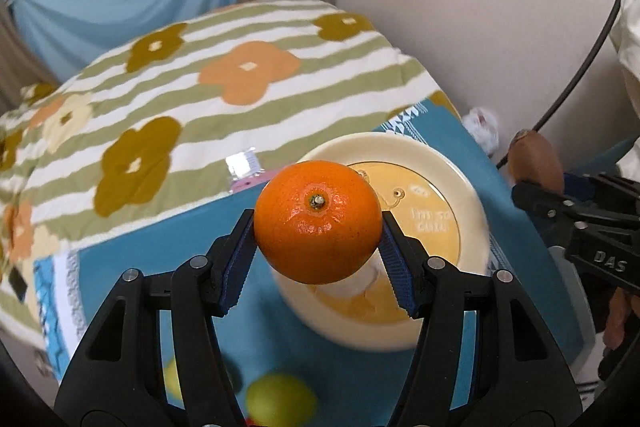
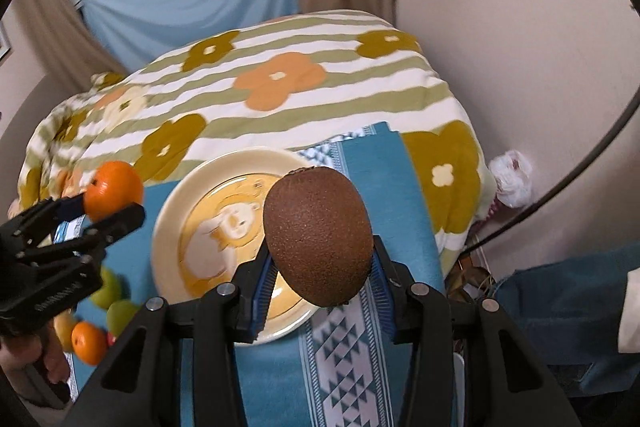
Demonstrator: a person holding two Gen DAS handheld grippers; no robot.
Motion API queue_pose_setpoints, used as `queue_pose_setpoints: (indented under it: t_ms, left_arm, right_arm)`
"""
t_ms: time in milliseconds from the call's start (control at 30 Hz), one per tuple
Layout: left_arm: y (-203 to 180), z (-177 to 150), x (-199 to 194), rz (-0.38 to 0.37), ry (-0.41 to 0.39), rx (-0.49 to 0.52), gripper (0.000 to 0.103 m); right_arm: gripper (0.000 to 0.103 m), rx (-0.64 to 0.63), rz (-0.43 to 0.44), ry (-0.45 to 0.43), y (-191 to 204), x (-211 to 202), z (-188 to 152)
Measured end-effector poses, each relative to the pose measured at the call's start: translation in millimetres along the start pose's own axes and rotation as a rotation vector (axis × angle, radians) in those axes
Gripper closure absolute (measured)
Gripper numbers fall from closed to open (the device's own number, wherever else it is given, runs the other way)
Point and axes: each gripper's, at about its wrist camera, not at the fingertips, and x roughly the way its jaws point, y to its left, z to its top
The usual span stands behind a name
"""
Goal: Organize fruits
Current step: 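Carry the orange to the cream bowl and release it with the left tool, then lower the kiwi into the bowl beside the orange and open the right tool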
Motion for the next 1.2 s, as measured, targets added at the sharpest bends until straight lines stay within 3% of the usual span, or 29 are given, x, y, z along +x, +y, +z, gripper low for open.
queue_pose_setpoints:
  t_ms: [300, 500, 533, 567, 633, 700, 1200]
  left_arm:
    - [-25.3, 14.2, 75.6, -0.002, 0.077, 0.102, 0.039]
    - [-31.5, 15.1, 89.1, 0.010, 0.090, 0.123, 0.038]
    - [-31.7, 15.5, 87.5, 0.004, 0.082, 0.126, 0.035]
    - [-31.7, 16.1, 84.7, 0.000, 0.071, 0.126, 0.019]
    - [-28.9, 17.5, 74.0, 0.001, 0.033, 0.122, 0.000]
    - [-25.9, 19.8, 61.6, -0.015, -0.002, 0.114, 0.000]
    - [9.2, 8.2, 9.8, 0.002, -0.005, 0.017, 0.000]
  right_arm:
    - [0.062, 0.072, -0.033, 0.029, -22.5, 25.6, 5.9]
    - [0.062, 0.100, -0.043, 0.044, -31.1, 29.7, 2.5]
    - [0.062, 0.102, -0.044, 0.045, -32.4, 29.1, 2.1]
    - [0.062, 0.104, -0.045, 0.046, -32.5, 29.4, 2.2]
    - [0.062, 0.105, -0.045, 0.045, -33.1, 28.2, 2.6]
    - [0.062, 0.105, -0.044, 0.043, -32.5, 26.6, 3.6]
    - [0.062, -0.018, 0.005, 0.035, -5.5, 28.0, 13.6]
